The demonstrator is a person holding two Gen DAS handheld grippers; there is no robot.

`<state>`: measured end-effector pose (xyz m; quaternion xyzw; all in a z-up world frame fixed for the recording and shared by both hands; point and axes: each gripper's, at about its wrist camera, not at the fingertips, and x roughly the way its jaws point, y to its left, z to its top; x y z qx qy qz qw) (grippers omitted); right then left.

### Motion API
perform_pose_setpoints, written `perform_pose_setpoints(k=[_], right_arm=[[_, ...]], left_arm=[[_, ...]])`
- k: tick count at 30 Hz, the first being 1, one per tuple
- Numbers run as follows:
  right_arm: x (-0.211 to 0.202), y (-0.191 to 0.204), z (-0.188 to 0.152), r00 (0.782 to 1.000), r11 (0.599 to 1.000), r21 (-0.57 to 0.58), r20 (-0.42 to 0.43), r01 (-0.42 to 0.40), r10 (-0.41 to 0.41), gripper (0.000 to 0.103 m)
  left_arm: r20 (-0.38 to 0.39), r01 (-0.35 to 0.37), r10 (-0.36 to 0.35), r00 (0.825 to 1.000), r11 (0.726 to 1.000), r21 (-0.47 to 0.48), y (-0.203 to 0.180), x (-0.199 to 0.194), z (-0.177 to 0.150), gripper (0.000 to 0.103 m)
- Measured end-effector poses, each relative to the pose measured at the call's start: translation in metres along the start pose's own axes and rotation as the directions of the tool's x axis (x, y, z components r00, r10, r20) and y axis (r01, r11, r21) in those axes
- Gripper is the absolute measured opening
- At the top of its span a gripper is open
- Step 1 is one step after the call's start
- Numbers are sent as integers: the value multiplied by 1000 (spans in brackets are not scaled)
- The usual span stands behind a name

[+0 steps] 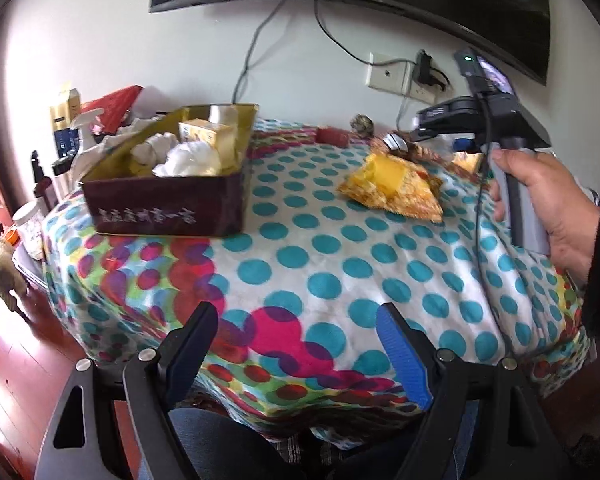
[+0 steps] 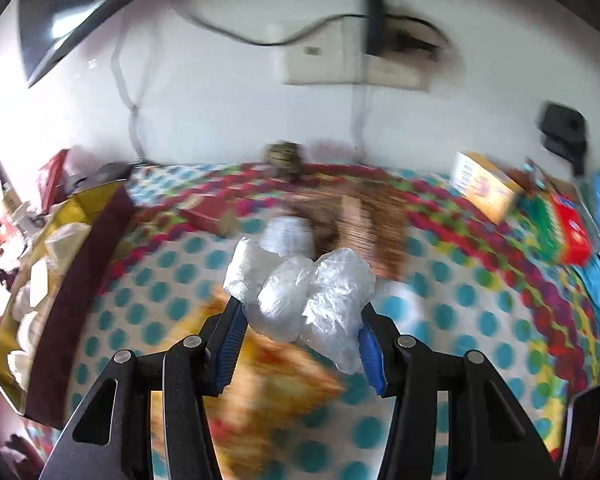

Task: Organize objects
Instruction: 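Carry the wrapped bundle into the gold tin and release it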

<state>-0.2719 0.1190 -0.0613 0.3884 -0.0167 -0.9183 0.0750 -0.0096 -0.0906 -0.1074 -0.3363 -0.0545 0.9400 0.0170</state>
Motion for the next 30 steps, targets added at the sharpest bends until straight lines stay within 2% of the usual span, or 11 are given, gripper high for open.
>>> perform_pose_setpoints(k=[6,13,16,17,18,20,21,23,25,26,30], right_arm=[[7,103,15,994,982,-150,-16,-114,112,48],[7,232,17,971,898,-368,-72,-240,230,48],[7,267,3,933,836,-416,-169,-359,316,49],[6,277,-7,907,797,-433,-223,-421,358,49],[7,284,-17,895,765,-464,-259,-446,364,50],[8,293,-35,914,728,-553,-267,-405,305,53],[13,297,-43,913,709,-576,-292,-406,286,54],[12,299,-49,919,698,-599,-276,-392,280,69],[8,295,-48,928,715,-592,-250,-371,275,87],[5,293,-45,932,725,-586,-231,-362,278,92],[-24,264,-27,957,760,-587,-96,-278,275,95]], left_arm=[[25,-36,38,999,996,-78,19,-6,6,84],[0,-48,49,999,985,-163,41,-4,10,84],[10,-67,71,997,980,-185,50,-7,11,84],[9,-70,73,997,978,-197,53,-7,10,84],[8,-68,71,997,975,-211,56,-8,10,84],[-2,-73,75,997,973,-221,59,-6,10,84],[-8,-77,78,997,972,-224,59,-5,9,84],[-17,-74,72,997,971,-227,58,-4,8,84],[-19,-81,78,997,973,-218,55,-4,8,84],[-17,-80,78,997,973,-216,53,-4,8,84],[-9,-70,70,998,978,-195,45,-4,7,84]])
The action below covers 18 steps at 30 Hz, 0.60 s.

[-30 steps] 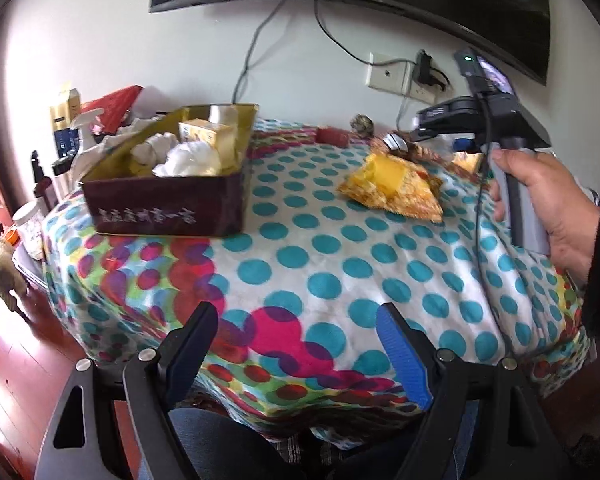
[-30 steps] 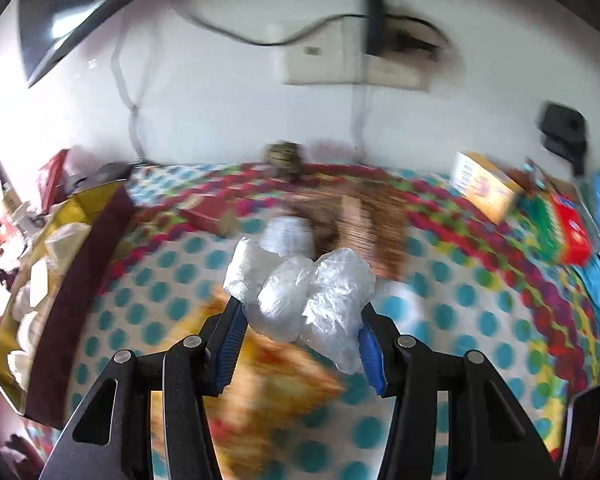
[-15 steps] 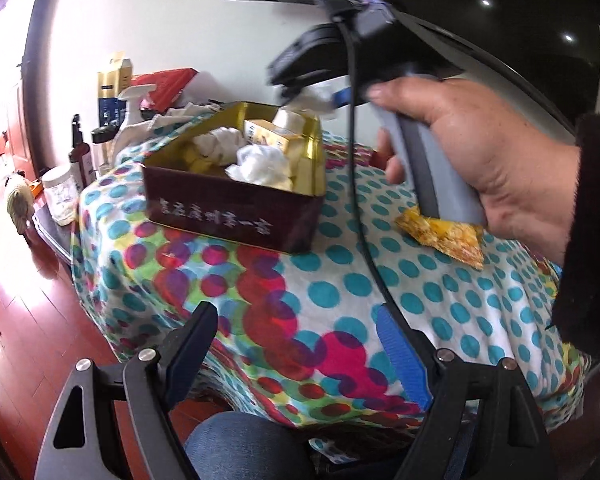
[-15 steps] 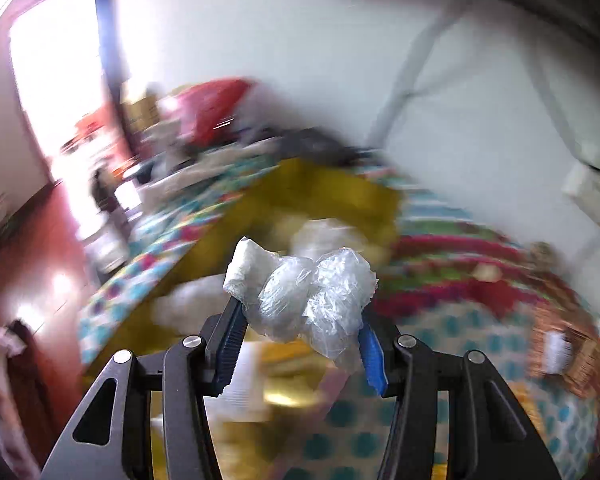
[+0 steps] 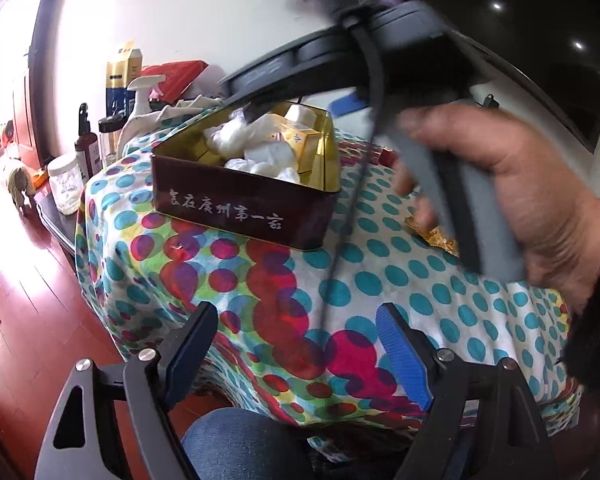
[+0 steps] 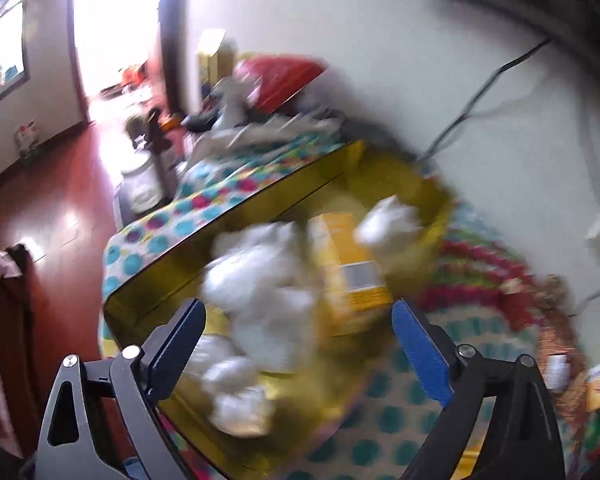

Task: Organize objects
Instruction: 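Carry the wrapped bundle into the gold tin and release it, then move the left gripper toward the red box on the table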

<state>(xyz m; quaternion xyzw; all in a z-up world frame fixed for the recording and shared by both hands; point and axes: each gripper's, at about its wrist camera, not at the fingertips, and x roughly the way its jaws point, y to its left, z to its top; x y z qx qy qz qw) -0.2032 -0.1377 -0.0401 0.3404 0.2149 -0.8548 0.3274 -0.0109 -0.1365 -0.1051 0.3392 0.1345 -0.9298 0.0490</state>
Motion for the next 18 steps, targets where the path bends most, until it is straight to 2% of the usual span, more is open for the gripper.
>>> perform_pose_setpoints(k=[1,3,4,5,6,8,11,14,15,17,18], right_arm=[[-11,-12,-2,999,1000,18,27,24,-25,100],[-33,-49,-17,992,991,98,79,95,-103,103],[-39,-66,-27,985,981,134,79,140,-151,103],[-43,-93,-45,974,958,194,49,209,-222,103],[-44,-112,-59,966,939,239,18,246,-257,103],[-46,-155,-98,948,886,343,-56,312,-312,103],[-53,-217,-158,909,770,490,-145,408,-390,103],[-61,-259,-195,877,673,576,-195,464,-438,103],[-64,-268,-203,867,657,580,-208,482,-453,103],[-64,-288,-216,852,629,587,-243,510,-464,103],[-61,-301,-221,847,606,603,-269,519,-458,103]], left_arm=[[2,2,-2,1000,1000,8,-2,0,0,84],[10,6,-7,1000,1000,27,-8,-1,-1,84],[16,10,-11,1000,999,37,-10,-2,-2,84],[24,13,-14,1000,999,51,-13,-3,-2,84],[33,19,-21,999,998,68,-16,-5,-2,84],[47,28,-34,998,993,116,-26,-8,-3,84],[52,66,-75,996,984,165,-35,-9,-6,84],[83,175,-192,978,967,187,-42,-20,-9,84],[77,225,-246,966,952,208,-46,-24,-9,84],[40,317,-342,939,905,285,-60,-32,-10,84],[-28,381,-392,920,870,313,-67,-33,-12,84]])
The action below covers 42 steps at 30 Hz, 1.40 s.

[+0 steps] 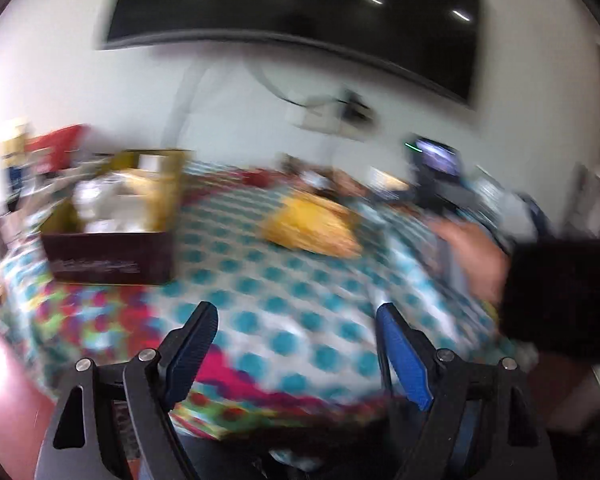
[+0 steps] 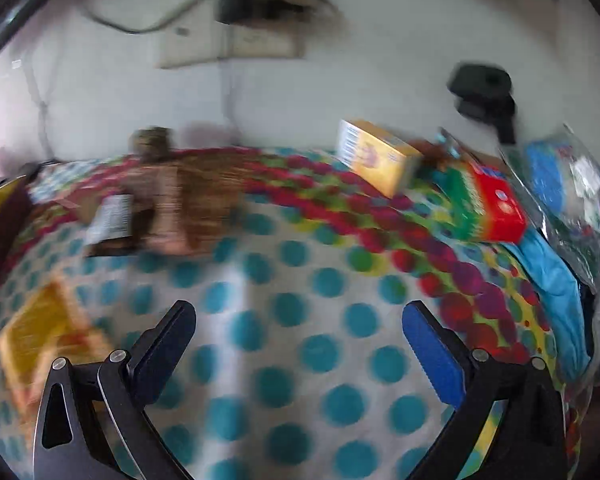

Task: Organize objects
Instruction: 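Move the left gripper toward the red box on the table, then grasp the red MARUBI box with the left gripper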

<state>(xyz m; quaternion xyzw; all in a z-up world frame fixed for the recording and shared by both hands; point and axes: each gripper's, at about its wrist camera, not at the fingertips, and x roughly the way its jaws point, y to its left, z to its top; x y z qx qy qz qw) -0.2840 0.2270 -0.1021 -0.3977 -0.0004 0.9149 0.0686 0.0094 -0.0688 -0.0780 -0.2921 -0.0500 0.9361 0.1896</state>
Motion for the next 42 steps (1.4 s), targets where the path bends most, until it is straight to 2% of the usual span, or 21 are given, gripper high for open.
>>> perform_pose_setpoints(k=[2,3,4,5,6,8,10,11,12,13,14,16,17,19,21,25,27,29,34,40,42], right_arm=[[14,-24,6,999,995,94,-41,-12,16,103],[20,-30,9,999,991,135,-48,-19,26,103],[23,-38,9,998,987,160,-54,-20,29,103],[26,-44,9,997,981,190,-73,-26,40,103],[27,-44,8,995,979,200,-81,-33,50,103],[25,-44,8,996,979,198,-70,-39,54,103],[19,-36,8,998,986,166,-43,-28,36,103],[19,-33,8,999,988,151,-40,-24,31,103],[19,-28,9,999,992,125,-42,-22,28,103],[21,-22,10,998,995,97,-55,-24,29,103],[25,-19,10,997,997,80,-71,-19,25,103],[33,-17,11,994,998,63,-105,-7,13,103],[36,-17,10,992,998,64,-121,-10,18,103],[36,-20,9,992,997,80,-123,-13,22,103],[30,-24,8,996,995,100,-87,-27,36,103],[10,-23,6,999,995,94,13,-32,31,103],[6,-16,7,999,998,56,32,-27,25,103],[7,-11,8,999,999,31,31,-27,26,103],[13,-17,8,999,997,64,9,-48,48,103],[11,-16,7,999,998,55,9,-38,38,103],[12,-16,8,999,998,51,8,-36,36,103]], left_arm=[[-60,126,-125,990,992,21,-9,-6,-4,84],[-92,227,-224,970,974,18,-11,-12,-7,84],[-127,292,-288,949,956,10,-12,-19,-9,84],[-130,304,-299,945,953,15,-12,-27,-9,84],[-120,295,-291,949,956,10,-10,-35,-7,84],[-97,208,-208,973,978,-6,-3,-38,8,84],[-16,58,-57,998,997,59,-2,-31,36,84],[23,-35,33,999,994,101,-3,-20,53,84],[46,-117,112,993,986,121,-3,-2,70,84],[67,-172,165,984,979,113,0,20,90,84],[76,-191,184,980,977,96,3,38,104,84],[14,-195,195,981,979,55,13,97,136,84],[-8,-229,230,973,973,40,17,119,146,84],[-70,-234,235,970,972,15,27,170,163,84],[-116,-292,292,949,956,17,39,218,177,84],[-166,-330,340,926,940,87,54,281,196,84],[-203,-312,326,923,945,99,60,303,200,84],[-207,-339,359,910,932,126,63,317,206,84],[-276,-320,338,900,941,109,78,352,213,84],[-308,-305,323,895,946,106,85,369,208,84],[-288,-307,326,901,945,111,85,367,206,84]])
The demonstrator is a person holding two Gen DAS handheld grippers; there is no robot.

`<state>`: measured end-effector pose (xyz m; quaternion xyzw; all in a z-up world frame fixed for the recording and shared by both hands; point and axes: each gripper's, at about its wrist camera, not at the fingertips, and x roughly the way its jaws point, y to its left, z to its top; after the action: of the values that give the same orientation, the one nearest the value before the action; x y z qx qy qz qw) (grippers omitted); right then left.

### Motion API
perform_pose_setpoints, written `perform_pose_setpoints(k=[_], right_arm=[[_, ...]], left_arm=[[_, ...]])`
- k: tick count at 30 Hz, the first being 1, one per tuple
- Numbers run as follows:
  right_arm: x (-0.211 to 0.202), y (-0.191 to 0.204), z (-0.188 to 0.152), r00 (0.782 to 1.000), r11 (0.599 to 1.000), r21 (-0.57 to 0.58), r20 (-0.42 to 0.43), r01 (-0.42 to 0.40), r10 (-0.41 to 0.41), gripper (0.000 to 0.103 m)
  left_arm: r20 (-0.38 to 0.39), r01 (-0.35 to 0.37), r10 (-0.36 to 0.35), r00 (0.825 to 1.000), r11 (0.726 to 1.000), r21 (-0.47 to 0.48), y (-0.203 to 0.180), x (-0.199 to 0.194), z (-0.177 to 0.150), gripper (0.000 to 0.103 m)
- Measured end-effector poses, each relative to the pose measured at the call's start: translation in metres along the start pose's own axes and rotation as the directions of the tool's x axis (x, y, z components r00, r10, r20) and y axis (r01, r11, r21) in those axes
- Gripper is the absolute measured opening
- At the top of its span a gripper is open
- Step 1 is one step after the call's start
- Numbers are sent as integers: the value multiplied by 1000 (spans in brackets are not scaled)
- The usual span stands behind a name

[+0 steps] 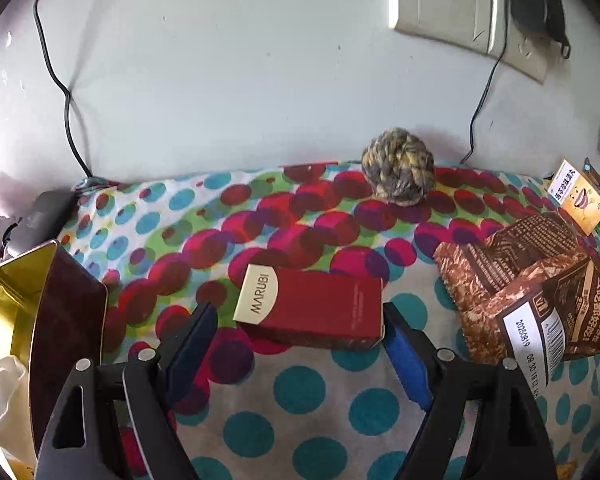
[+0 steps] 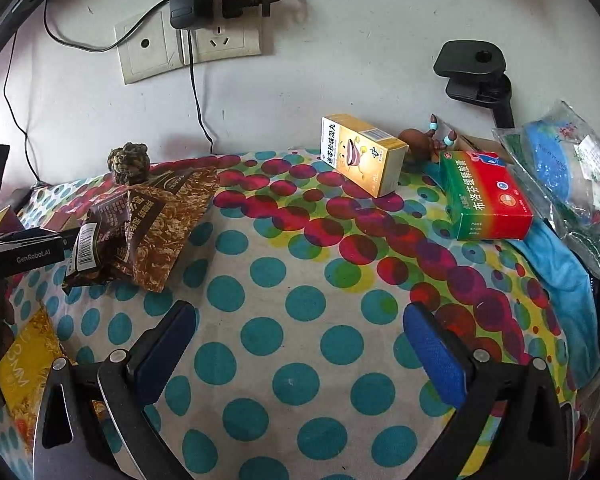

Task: Organize objects
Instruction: 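Grasp the red MARUBI box with the left gripper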

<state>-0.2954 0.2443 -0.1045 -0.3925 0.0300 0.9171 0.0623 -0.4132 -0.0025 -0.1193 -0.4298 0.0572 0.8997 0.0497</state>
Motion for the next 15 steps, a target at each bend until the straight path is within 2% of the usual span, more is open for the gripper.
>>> perform_pose_setpoints(k=[5,6,7,15], right_arm=[[1,0,-1,1000,1000,2,-2,3,-3,103],[1,0,-1,1000,1000,2,-2,5,-5,103],[1,0,-1,1000,1000,2,-3,5,-5,103],[3,1,-3,1000,1000,-9,-13,28,-28,103]], left_arm=[[3,3,-3,1000,1000,-6,2,1,-1,82],[4,6,-6,1000,1000,-10,2,1,-1,66],[7,6,-6,1000,1000,-13,1,0,-1,65],[79,33,-31,996,999,-15,-2,-31,-13,65]])
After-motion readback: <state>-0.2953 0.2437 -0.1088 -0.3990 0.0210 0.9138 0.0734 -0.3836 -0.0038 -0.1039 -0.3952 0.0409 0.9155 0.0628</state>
